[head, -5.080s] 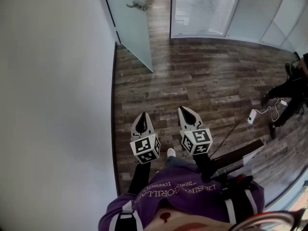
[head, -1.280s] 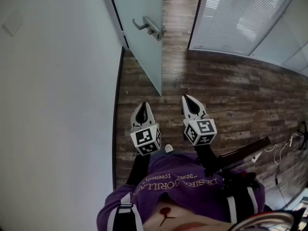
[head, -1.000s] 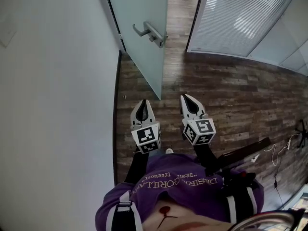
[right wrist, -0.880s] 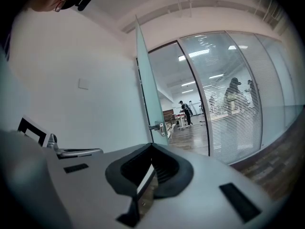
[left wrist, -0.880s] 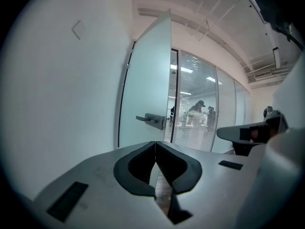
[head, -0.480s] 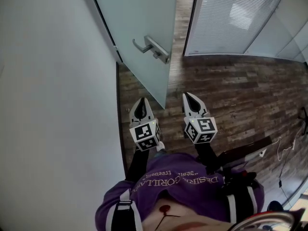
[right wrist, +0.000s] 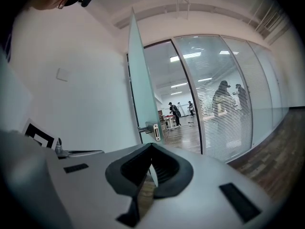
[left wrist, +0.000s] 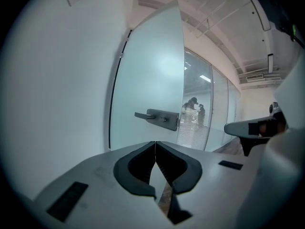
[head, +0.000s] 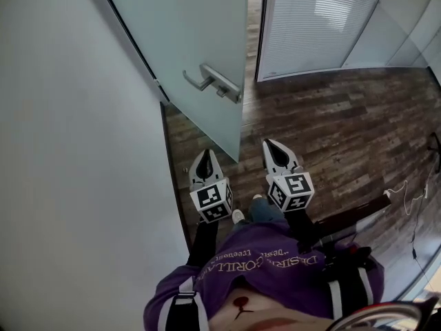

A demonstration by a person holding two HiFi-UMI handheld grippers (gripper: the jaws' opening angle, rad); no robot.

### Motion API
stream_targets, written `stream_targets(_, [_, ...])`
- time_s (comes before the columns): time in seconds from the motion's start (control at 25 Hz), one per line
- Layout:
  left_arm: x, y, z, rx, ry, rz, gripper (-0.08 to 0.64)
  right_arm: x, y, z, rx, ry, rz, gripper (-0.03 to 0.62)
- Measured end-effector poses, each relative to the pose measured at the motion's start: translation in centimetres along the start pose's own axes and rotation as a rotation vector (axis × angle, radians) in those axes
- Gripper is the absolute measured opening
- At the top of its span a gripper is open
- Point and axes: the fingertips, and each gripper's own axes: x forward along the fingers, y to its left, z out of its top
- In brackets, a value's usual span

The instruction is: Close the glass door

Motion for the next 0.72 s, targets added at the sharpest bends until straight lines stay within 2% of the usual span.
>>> stream_targets(0.24, [2.4, 0.1, 0.9, 0.069, -0.039, 0.006, 0.002, 2.3, -0.9, 0.4, 0.016, 0.0, 0.042, -0.011])
stream_targets(0.36, [4.0, 0.4, 3.2, 0.174, -0.075, 0.006, 0.003, 3.8, -1.3, 1.8, 0.003, -0.013, 0.07, -0.011])
stream_targets(0.48, [5.8, 0.6, 4.5, 0.321, -0.114, 0.008, 0.003, 4.9, -1.6, 2.6, 0.004, -0.022, 0.089, -0.011])
stream_targets(0.56, [7.0, 1.0, 4.7, 0.415, -0.106, 0.03, 0.003, 5.3, -2.1, 2.7, 0.007, -0.021, 0.096, -0.011])
stream_targets(0.72, [9.3, 2.1, 6.2, 0.498, -0.127, 0.08, 0.003, 6.4, -2.1, 2.4, 0.005, -0.011, 0.128, -0.011])
